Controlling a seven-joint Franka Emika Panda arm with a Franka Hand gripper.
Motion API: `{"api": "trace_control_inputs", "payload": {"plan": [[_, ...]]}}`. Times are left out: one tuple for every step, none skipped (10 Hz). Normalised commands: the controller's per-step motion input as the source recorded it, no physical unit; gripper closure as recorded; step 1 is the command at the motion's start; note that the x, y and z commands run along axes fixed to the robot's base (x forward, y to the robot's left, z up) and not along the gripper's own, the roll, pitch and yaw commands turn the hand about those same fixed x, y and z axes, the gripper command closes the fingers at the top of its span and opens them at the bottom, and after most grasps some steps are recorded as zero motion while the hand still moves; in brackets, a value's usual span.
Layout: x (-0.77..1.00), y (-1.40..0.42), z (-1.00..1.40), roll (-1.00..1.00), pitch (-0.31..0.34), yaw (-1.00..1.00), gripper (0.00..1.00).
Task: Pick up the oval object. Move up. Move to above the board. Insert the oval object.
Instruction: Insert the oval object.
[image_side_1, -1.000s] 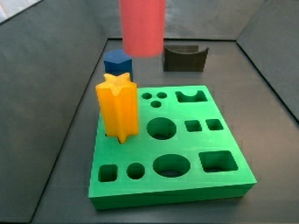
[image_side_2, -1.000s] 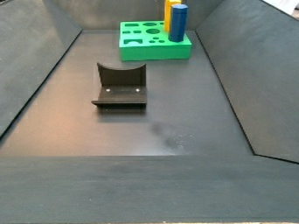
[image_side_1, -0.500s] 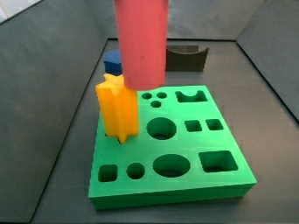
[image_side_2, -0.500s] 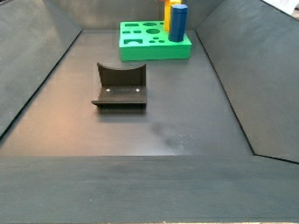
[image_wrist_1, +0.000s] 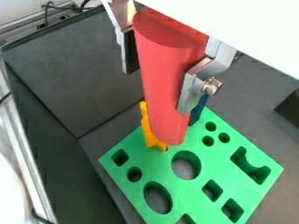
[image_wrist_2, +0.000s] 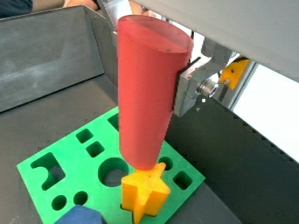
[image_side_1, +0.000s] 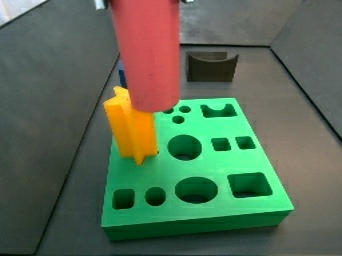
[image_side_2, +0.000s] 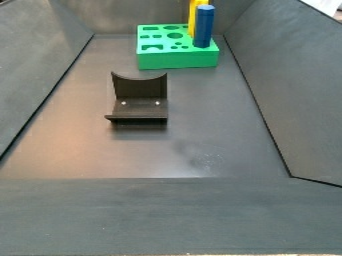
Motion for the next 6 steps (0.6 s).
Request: {"api": "trace_control_inputs", "payload": {"plan": [[0.21,-0.27,0.05,0.01,0.0,0.11,1.0],[0.2,-0.14,0.13,0.0,0.0,0.09,1.0],[0.2,-0.14,0.14,0.0,0.0,0.08,1.0],[0.29,-0.25,0.01,0.0,0.0,0.11,1.0],[0.34,-0.32,-0.02,0.01,-0.007,0.15,1.0],[0.28,-0.28,-0.1,0.06,-0.016,0.13,1.0]]}}
